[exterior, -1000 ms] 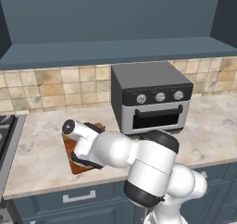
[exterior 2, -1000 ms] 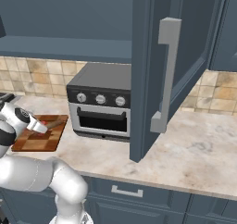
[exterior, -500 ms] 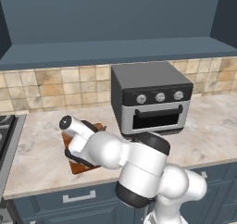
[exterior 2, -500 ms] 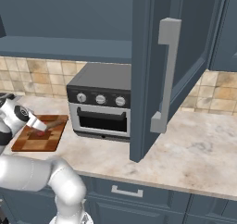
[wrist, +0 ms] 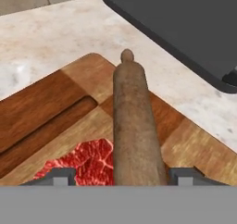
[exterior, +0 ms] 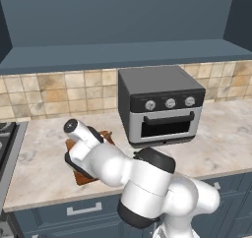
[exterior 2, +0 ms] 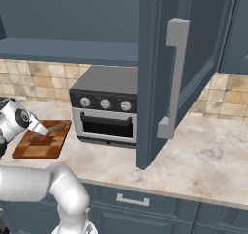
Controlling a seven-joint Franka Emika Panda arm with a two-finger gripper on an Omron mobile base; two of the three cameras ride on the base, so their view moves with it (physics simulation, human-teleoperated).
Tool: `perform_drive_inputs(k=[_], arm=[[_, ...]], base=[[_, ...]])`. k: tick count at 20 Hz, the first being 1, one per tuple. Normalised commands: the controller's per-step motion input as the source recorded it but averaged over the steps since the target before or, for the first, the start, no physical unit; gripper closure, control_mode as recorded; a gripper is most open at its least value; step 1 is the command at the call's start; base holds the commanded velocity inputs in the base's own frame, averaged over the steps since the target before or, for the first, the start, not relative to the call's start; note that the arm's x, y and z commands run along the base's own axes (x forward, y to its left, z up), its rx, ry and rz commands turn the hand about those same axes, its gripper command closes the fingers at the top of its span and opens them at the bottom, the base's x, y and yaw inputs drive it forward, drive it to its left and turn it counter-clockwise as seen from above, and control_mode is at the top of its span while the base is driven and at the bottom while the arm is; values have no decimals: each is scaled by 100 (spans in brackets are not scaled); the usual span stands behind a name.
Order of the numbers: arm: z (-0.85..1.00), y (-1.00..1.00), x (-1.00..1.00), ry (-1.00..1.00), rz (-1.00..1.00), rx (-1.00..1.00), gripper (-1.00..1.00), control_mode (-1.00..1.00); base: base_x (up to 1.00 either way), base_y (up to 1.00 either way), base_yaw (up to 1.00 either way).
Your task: Open the cabinet, retrieve the rolling pin, and place it next to the meat on the cutting board to prepare for tenderizing.
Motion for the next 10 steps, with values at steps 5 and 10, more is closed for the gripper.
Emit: perform_drive_inputs(k=[5, 10], arm=[[0, 0, 0, 0, 3, 2, -100, -100], [1, 0, -1, 0, 4, 1, -100, -100]], base=[[0, 0, 0], [0, 0, 0]])
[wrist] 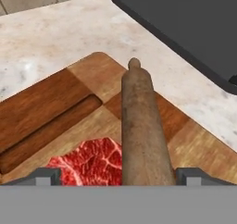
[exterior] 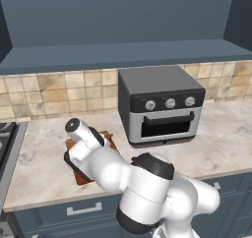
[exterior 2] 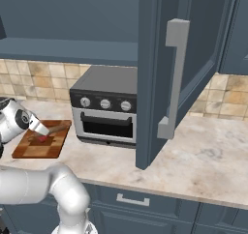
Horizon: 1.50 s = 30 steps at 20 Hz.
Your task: Open the cabinet, retrieve the rolling pin, and place it next to the meat on the cutting board to prepare for tenderizing.
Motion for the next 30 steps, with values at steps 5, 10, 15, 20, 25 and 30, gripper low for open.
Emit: perform_drive_inputs(k=[5, 10, 15, 20, 25, 30], arm=[[22, 0, -13, -1, 4, 1, -100, -100], [25, 3, -17, 0, 5, 0, -100, -100], [22, 3, -23, 0, 4, 0, -100, -100], [18, 0, -23, -1, 1, 0, -100, -100], [20, -1, -26, -5, 0, 0, -100, -100], [29, -11, -39, -8, 0, 0, -100, -100]], base=[[0, 0, 0], [0, 0, 0], [0, 0, 0], [0, 0, 0], [0, 0, 0], [0, 0, 0]])
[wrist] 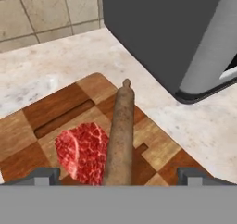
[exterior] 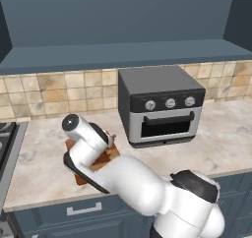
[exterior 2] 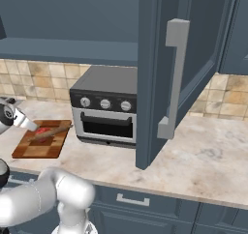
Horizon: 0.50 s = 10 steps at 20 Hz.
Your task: Open the cabinet, retrieve the rolling pin, and place it next to the meat on the cutting board to prepare for tenderizing.
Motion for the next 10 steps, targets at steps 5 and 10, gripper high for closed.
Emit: perform_drive_inputs(k=[5, 10], arm=[[40, -25, -44, -6, 0, 0, -100, -100], [43, -33, -39, -5, 0, 0, -100, -100]], base=[[0, 0, 0], [0, 0, 0]])
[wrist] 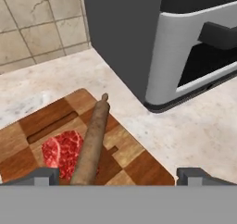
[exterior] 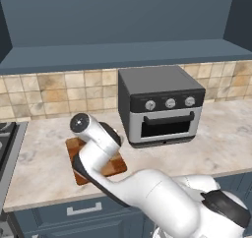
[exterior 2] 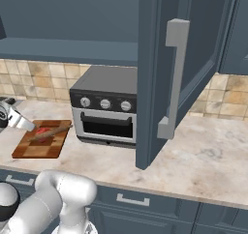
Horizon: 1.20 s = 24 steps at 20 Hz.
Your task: Open the cabinet, retrieve the rolling pin, and place it next to the meat on the cutting board to prepare for tenderizing.
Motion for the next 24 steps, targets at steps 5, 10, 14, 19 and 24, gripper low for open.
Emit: perform_drive_inputs(k=[5, 10, 14, 19, 24], arm=[[53, -29, -53, -6, 0, 0, -100, -100], [54, -22, -69, -7, 0, 0, -100, -100], [50, -17, -72, -7, 0, 0, -100, -100], [43, -21, -74, -9, 0, 0, -100, -100], [34, -29, -73, -14, -1, 0, -100, -100]], base=[[0, 0, 0], [0, 0, 0], [0, 0, 0], [0, 0, 0], [0, 0, 0]])
